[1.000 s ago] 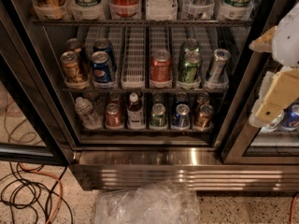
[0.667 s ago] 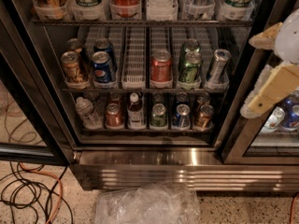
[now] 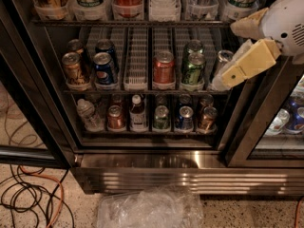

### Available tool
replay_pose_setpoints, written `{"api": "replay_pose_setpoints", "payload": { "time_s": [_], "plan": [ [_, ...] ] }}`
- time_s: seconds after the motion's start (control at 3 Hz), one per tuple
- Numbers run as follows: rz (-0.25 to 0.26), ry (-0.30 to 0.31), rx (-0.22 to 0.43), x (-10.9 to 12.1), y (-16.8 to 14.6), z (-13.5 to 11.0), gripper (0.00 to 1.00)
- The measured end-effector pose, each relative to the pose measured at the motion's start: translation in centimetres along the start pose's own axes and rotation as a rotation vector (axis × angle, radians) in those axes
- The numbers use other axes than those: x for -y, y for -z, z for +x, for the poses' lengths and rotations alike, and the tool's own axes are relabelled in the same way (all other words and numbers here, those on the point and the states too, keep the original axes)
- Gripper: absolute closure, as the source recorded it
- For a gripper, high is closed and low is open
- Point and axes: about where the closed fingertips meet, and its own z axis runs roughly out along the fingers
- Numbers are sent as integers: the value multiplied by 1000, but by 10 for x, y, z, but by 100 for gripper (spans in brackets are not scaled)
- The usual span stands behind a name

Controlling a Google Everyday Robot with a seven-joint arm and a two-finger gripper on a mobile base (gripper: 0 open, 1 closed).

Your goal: Pick orange can from top shelf of fridge

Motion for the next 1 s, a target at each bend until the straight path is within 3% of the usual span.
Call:
{"api": "replay_pose_setpoints", "payload": {
  "time_s": [0.33, 1.0],
  "plan": [
    [17, -33, 26, -1, 0, 2, 0],
    [127, -182, 151, -40, -30, -25, 0]
  ]
}}
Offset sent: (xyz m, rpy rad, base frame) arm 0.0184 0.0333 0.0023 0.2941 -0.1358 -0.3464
